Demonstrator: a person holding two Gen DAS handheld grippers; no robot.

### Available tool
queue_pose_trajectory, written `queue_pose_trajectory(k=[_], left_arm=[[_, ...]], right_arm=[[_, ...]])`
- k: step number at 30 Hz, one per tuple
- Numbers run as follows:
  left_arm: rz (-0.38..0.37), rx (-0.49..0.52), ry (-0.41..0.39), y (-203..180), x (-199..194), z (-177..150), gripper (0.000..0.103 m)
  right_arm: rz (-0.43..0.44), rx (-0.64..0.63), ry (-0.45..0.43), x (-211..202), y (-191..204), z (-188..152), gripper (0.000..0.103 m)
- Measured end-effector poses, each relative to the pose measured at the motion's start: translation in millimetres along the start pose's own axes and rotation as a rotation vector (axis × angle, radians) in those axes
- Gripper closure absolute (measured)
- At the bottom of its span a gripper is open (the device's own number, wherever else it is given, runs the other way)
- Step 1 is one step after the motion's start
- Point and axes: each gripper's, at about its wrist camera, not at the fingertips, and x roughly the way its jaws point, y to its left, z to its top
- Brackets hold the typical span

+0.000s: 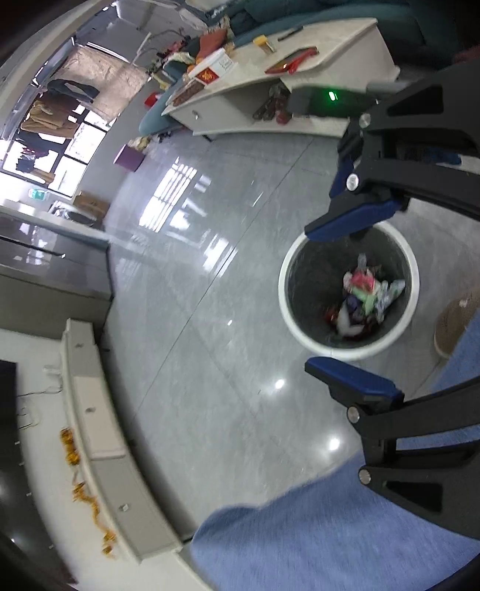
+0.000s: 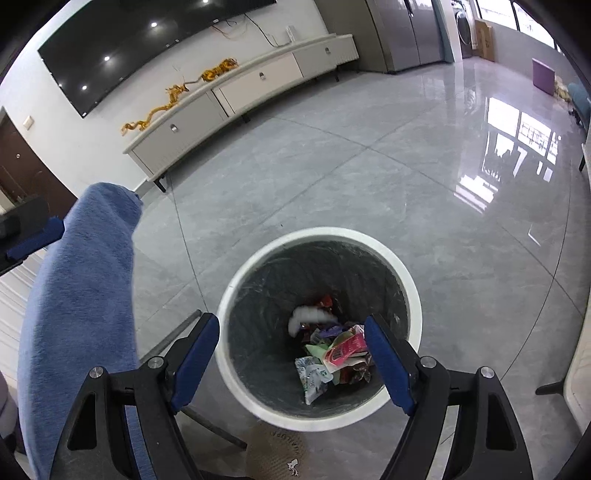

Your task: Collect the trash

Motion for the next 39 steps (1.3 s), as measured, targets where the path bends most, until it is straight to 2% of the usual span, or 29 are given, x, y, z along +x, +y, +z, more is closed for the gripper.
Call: queue_pose_trajectory(k=[9, 19, 29, 39], left_arm=[[0.194, 0.033, -0.154, 16, -96, -35, 0.039], [0.373, -0.043, -0.278, 59, -193, -89, 0.039], [0.465, -0.147, -0.35, 100, -247, -133, 0.039], [0.504, -0.227, -0.385, 129, -275, -171, 0.038]], right_arm=[[0.044, -0.115, -0.1, -64, 67, -3, 0.024], [0.084, -0.267, -0.188, -119, 152, -22, 0.024], [0.095, -0.411, -0.242, -141, 225, -41, 0.023], [0.062, -0.458, -0.288, -143, 256, -62, 0.019]])
